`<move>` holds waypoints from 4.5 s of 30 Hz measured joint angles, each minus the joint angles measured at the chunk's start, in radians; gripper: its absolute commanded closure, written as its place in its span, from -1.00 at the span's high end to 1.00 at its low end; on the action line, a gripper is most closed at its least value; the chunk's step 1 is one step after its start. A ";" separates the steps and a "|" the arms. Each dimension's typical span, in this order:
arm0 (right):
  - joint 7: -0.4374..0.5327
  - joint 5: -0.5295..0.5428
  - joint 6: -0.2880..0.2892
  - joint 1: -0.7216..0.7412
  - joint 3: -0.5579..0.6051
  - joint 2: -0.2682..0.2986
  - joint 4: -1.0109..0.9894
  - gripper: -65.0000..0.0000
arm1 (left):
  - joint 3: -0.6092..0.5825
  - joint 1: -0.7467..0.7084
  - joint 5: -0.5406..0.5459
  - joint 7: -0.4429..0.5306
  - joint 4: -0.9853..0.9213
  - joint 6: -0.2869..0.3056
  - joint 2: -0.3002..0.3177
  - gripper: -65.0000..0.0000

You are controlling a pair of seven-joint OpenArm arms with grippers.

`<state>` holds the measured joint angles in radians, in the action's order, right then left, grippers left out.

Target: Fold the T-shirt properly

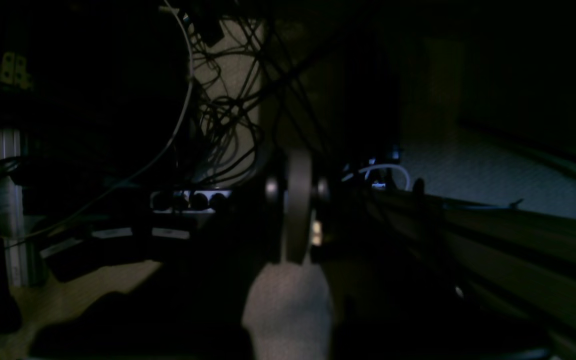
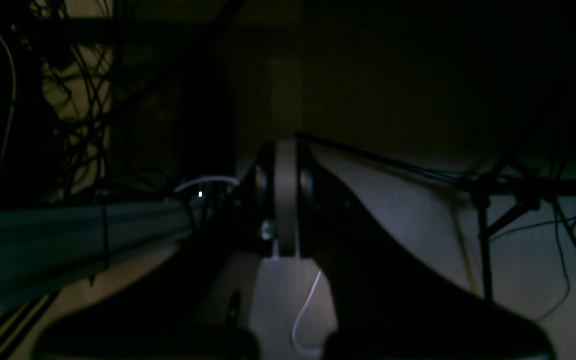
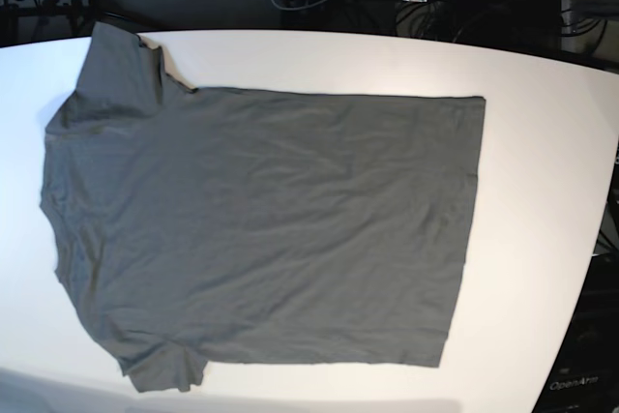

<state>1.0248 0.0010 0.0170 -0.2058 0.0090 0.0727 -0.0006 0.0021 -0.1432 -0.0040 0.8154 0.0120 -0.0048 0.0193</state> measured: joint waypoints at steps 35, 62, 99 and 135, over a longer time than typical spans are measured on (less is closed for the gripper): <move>0.300 0.003 0.000 -0.099 -0.003 0.009 0.003 -1.00 | 0.004 -0.155 0.004 0.468 0.019 -0.001 0.009 -0.97; 0.296 -0.001 0.001 -0.260 -0.002 0.006 0.307 -1.00 | 0.004 -0.246 0.004 0.474 0.192 -0.003 0.009 -0.97; 0.299 -0.001 0.002 -0.563 -0.003 0.023 0.896 -0.75 | 0.072 -0.478 0.001 0.471 0.649 -0.003 0.004 -0.97; -0.044 -0.008 0.056 -0.594 0.000 0.027 1.325 -0.74 | 0.100 -0.483 0.000 0.468 0.655 -0.003 -0.022 -0.96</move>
<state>0.9806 -0.0071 0.0734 -0.7994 0.0090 0.0994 1.3247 0.1020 -0.6266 -0.0044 1.2831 0.6670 -0.0074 -0.0025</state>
